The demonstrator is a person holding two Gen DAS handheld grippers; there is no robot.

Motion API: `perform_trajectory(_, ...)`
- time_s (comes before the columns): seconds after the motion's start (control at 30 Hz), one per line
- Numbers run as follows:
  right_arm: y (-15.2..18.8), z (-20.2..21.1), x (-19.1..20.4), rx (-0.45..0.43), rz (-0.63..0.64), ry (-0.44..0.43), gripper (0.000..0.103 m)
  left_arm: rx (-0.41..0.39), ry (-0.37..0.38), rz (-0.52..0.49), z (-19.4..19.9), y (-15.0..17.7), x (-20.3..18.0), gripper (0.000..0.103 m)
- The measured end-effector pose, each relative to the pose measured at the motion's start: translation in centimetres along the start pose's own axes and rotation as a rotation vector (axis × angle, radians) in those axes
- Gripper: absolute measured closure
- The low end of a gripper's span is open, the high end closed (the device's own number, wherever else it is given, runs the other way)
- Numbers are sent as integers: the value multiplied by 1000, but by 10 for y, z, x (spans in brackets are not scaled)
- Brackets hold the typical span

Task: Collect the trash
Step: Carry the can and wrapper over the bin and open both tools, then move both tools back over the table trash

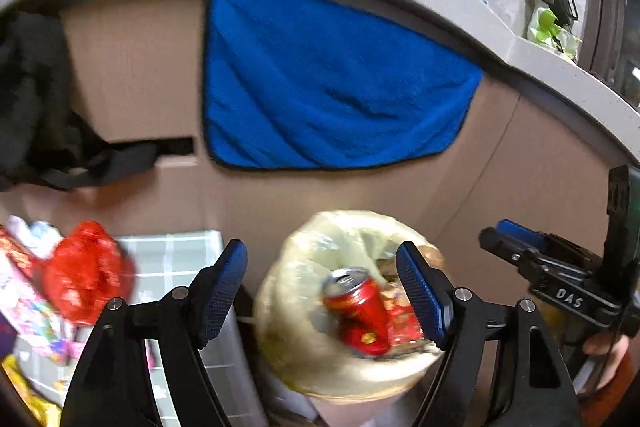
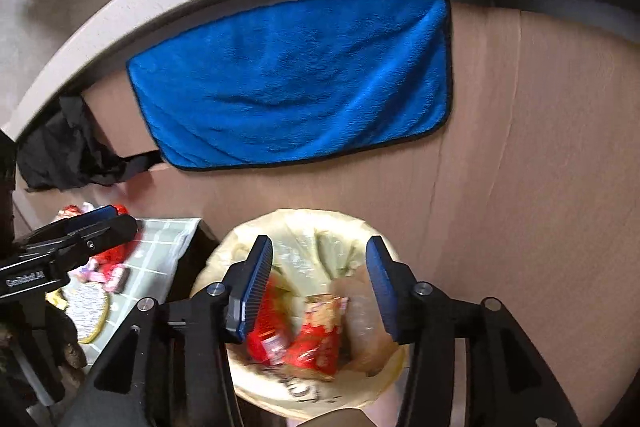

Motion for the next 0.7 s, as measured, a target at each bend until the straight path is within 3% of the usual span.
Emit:
perform_trajectory(0.3,-8,18,55,-35,55,-22,57,-104,-143,-87,68,-7,45,26)
perform_trajectory(0.53,-11,28,141,-70,114,-120,57,-145,-206,-66,124,-5,104,26)
perform_trajectory(0.7,3,26,215,-45,167,-196,57,-145,-262,-13,161,9,165,26)
Point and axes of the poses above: each gripper's, at about its wrist camera, not at the fingertips, and z roughly against the way its jaws point, x to its left, y to its underside, the point moved 9 cm from there along -z, roughly the way its jaws point, and after that the axes turned 8 degrees about -x, right-handed, at the moved point
